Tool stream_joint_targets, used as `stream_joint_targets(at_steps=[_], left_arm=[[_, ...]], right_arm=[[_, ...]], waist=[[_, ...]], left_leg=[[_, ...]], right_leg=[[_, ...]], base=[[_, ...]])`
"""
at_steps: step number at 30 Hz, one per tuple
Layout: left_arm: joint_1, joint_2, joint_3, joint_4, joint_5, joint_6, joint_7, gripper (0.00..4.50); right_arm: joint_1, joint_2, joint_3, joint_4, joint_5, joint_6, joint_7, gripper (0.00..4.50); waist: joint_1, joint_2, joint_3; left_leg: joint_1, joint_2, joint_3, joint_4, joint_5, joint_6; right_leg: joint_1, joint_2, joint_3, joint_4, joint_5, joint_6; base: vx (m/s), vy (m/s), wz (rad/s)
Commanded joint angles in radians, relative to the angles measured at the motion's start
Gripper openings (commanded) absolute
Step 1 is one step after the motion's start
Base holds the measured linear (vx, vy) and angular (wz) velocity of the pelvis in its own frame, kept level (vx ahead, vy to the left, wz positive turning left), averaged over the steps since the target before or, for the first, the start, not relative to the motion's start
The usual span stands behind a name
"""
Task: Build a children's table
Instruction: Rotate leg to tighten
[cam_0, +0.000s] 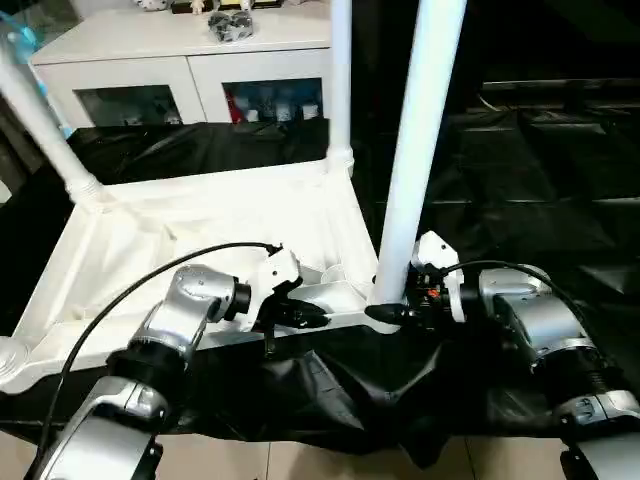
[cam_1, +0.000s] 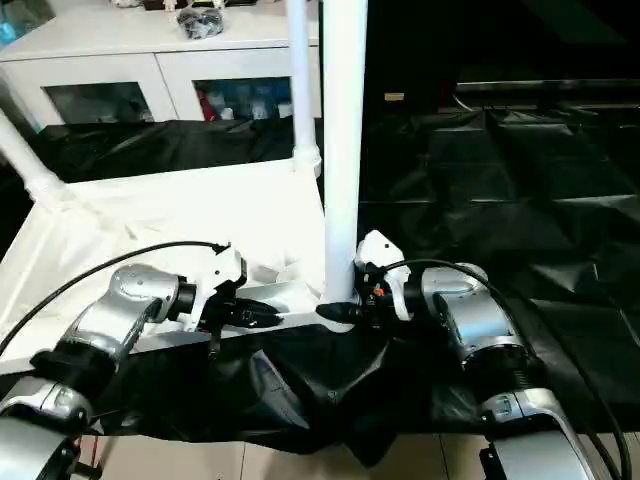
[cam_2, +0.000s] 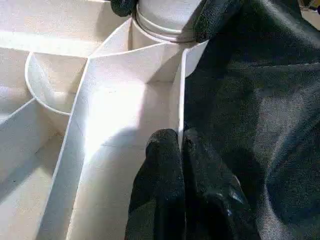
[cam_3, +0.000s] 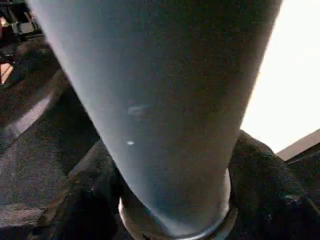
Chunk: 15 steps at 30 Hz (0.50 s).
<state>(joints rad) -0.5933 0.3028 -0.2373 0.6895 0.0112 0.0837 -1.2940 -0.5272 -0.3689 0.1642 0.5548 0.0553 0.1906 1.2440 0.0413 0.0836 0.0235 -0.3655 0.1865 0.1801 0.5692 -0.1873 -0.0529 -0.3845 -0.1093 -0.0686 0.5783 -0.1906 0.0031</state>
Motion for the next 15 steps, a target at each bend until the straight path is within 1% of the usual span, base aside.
stream_joint_targets(at_steps=[1, 2, 3, 4, 5, 6, 7, 8, 9, 10, 11, 12, 13, 14, 15], left_arm=[[-0.044, -0.041, -0.005, 0.007, -0.013, -0.006, 0.041, 0.0], [-0.041, -0.044, -0.002, 0.004, -0.016, -0.004, 0.043, 0.0], [-0.035, -0.052, 0.003, 0.001, -0.022, -0.002, 0.058, 0.0], [-0.035, -0.052, 0.003, 0.001, -0.022, -0.002, 0.058, 0.0], [-0.034, -0.082, 0.022, 0.0, -0.022, 0.023, 0.134, 0.0], [-0.034, -0.082, 0.022, 0.0, -0.022, 0.023, 0.134, 0.0], [-0.034, -0.088, 0.027, 0.001, -0.022, 0.028, 0.152, 0.0], [-0.036, -0.098, 0.033, 0.001, -0.02, 0.038, 0.18, 0.0], [-0.039, -0.109, 0.039, 0.002, -0.017, 0.047, 0.21, 0.0], [-0.039, -0.122, 0.044, -0.002, -0.013, 0.06, 0.245, 0.0], [-0.04, -0.139, 0.049, -0.007, -0.007, 0.073, 0.287, 0.0], [-0.04, -0.16, 0.056, -0.012, -0.001, 0.087, 0.337, 0.0], [-0.039, -0.181, 0.063, -0.022, -0.002, 0.108, 0.372, 0.0], [-0.038, -0.202, 0.07, -0.028, -0.001, 0.123, 0.41, 0.0], [-0.037, -0.218, 0.074, -0.032, -0.001, 0.133, 0.435, 0.0]], right_arm=[[0.048, 0.055, 0.135, -0.009, 0.004, 0.026, 0.106, 2.68], [0.052, 0.059, 0.131, -0.009, 0.004, 0.028, 0.097, 2.68], [0.06, 0.075, 0.115, -0.005, 0.003, 0.03, 0.057, 2.65], [0.06, 0.075, 0.115, -0.005, 0.003, 0.03, 0.057, 2.65], [0.052, 0.12, 0.057, 0.042, 0.001, 0.033, -0.076, 2.64], [0.052, 0.12, 0.057, 0.042, 0.001, 0.033, -0.076, 2.64], [0.049, 0.13, 0.044, 0.051, 0.002, 0.035, -0.103, 2.63], [0.04, 0.147, 0.023, 0.071, 0.002, 0.041, -0.153, 2.63], [0.03, 0.166, 0.001, 0.094, 0.001, 0.039, -0.212, 2.6], [0.02, 0.19, -0.023, 0.119, 0.002, 0.038, -0.278, 2.58], [0.006, 0.213, -0.043, 0.154, -0.005, 0.033, -0.36, 2.58], [-0.009, 0.239, -0.065, 0.195, -0.014, 0.026, -0.456, 2.56], [-0.017, 0.257, -0.077, 0.223, -0.019, 0.02, -0.513, 2.55], [-0.028, 0.277, -0.093, 0.25, -0.019, 0.023, -0.573, 2.55], [-0.036, 0.291, -0.104, 0.269, -0.017, 0.027, -0.615, 2.54]], waist=[[-0.001, -0.021, -0.046], [-0.001, -0.011, -0.046], [-0.003, -0.015, -0.045], [-0.004, -0.016, -0.045], [-0.003, -0.019, -0.043], [-0.005, -0.017, -0.042], [-0.009, -0.019, -0.041], [-0.01, -0.023, -0.04], [-0.014, -0.022, -0.038], [-0.017, -0.022, -0.036], [-0.02, -0.022, -0.035], [-0.024, -0.022, -0.034], [-0.031, -0.023, -0.032], [-0.036, -0.023, -0.034], [-0.043, -0.025, -0.034]], left_leg=[[0.004, 0.039, -0.002, -0.06, -0.178, 0.104], [0.005, 0.039, -0.003, -0.061, -0.183, 0.101], [0.006, 0.039, -0.002, -0.062, -0.202, 0.092], [0.006, 0.039, -0.003, -0.062, -0.205, 0.09], [0.007, 0.041, -0.003, -0.065, -0.208, 0.084], [0.006, 0.041, -0.003, -0.066, -0.215, 0.078], [0.007, 0.04, -0.004, -0.07, -0.238, 0.062], [0.007, 0.04, -0.004, -0.071, -0.252, 0.057], [0.009, 0.039, -0.004, -0.072, -0.276, 0.045], [0.01, 0.038, -0.007, -0.075, -0.3, 0.035], [0.01, 0.038, -0.006, -0.075, -0.311, 0.029], [0.015, 0.038, -0.008, -0.076, -0.321, 0.015], [0.01, 0.036, -0.012, -0.08, -0.331, 0.002], [0.017, 0.035, -0.01, -0.078, -0.345, -0.001], [0.014, 0.033, -0.011, -0.077, -0.347, 0.004]], right_leg=[[0.042, -0.036, 0.03, -0.056, -0.145, -0.266], [0.041, -0.036, 0.03, -0.055, -0.152, -0.266], [0.041, -0.035, 0.03, -0.059, -0.165, -0.263], [0.041, -0.034, 0.03, -0.059, -0.169, -0.261], [0.039, -0.035, 0.031, -0.058, -0.184, -0.26], [0.038, -0.036, 0.032, -0.061, -0.199, -0.258], [0.039, -0.036, 0.029, -0.065, -0.241, -0.248], [0.039, -0.036, 0.03, -0.068, -0.264, -0.241], [0.034, -0.039, 0.032, -0.07, -0.307, -0.231], [0.034, -0.038, 0.03, -0.076, -0.359, -0.212], [0.031, -0.038, 0.032, -0.077, -0.377, -0.204], [0.027, -0.041, 0.035, -0.08, -0.393, -0.199], [0.031, -0.038, 0.032, -0.079, -0.399, -0.189], [0.025, -0.037, 0.033, -0.083, -0.401, -0.186], [0.027, -0.036, 0.033, -0.083, -0.393, -0.187]], base=[[0.0, 0.0, 0.0], [0.0, 0.0, 0.0], [0.0, 0.0, 0.0], [0.0, 0.0, 0.0], [0.0, 0.0, 0.0], [0.0, 0.0, 0.0], [0.0, 0.0, 0.0], [0.0, 0.0, 0.0], [0.0, 0.0, 0.0], [0.0, 0.0, 0.0], [0.0, 0.0, 0.0], [0.0, 0.0, 0.0], [0.0, 0.0, 0.0], [0.0, 0.0, 0.0], [0.0, 0.0, 0.0]])
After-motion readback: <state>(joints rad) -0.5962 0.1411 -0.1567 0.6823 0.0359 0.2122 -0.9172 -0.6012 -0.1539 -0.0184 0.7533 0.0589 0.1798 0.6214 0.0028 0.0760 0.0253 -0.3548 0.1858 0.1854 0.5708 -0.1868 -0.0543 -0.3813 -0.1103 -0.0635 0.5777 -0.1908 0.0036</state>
